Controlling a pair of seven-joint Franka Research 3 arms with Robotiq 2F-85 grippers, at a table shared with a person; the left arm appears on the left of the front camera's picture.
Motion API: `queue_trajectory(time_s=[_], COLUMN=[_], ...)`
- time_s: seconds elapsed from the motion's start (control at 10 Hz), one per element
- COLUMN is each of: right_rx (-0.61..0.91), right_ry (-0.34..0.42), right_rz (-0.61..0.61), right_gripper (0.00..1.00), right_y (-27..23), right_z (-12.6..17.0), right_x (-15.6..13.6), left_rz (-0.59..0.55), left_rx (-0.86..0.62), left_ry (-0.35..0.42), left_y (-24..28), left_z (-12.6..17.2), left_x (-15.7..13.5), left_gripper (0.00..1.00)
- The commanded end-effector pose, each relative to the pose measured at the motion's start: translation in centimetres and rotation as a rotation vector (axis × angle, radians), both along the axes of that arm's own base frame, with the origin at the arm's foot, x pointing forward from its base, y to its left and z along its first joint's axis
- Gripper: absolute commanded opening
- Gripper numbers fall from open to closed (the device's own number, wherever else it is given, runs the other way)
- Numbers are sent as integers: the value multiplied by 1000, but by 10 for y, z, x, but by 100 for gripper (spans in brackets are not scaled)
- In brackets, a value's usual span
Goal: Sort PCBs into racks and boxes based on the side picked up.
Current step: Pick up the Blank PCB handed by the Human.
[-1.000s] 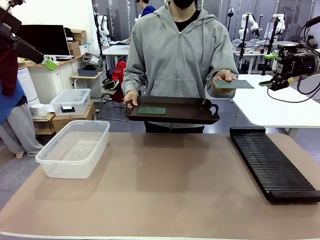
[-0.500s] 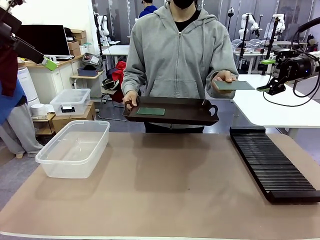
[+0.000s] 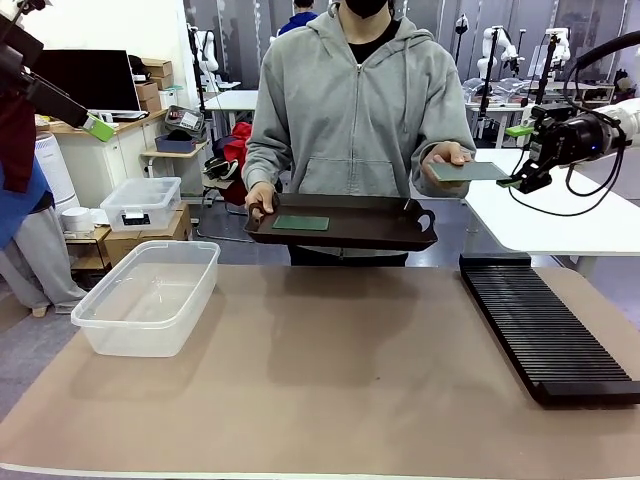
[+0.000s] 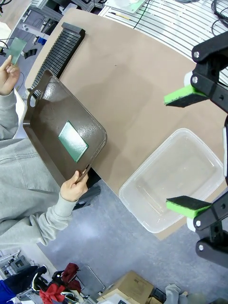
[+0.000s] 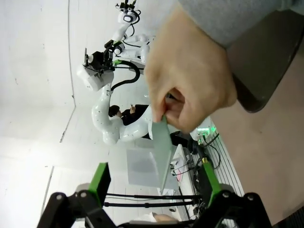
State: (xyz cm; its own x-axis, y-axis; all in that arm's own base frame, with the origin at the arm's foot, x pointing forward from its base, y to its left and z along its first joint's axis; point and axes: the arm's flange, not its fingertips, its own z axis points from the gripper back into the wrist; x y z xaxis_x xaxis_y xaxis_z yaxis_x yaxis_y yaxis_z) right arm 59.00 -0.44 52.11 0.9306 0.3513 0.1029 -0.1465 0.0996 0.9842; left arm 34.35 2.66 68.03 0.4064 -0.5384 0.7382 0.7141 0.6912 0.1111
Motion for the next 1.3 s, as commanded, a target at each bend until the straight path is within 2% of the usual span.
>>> queue_trajectory(time_s=[0.0,0.5,0.6,1.2], right_rx=[12,110,51,68], right_ry=[-20,-45,-11,-8], right_rz=[-20,-113,-58,-70], right_gripper=[100,100,100,100], right_y=[17,24,22,21], right_z=[-8,-5,-9,-10], right_x=[-3,-11,2,0], left_rz=[-2,-2,-2,-2], left_rx=[-7,-7,-7,-7], left_ry=[-7,-7,-7,-7], left_y=[1,1,1,1], left_z=[-2,-2,-2,-2], left_x=[0,0,0,0], left_gripper=[100,100,100,100])
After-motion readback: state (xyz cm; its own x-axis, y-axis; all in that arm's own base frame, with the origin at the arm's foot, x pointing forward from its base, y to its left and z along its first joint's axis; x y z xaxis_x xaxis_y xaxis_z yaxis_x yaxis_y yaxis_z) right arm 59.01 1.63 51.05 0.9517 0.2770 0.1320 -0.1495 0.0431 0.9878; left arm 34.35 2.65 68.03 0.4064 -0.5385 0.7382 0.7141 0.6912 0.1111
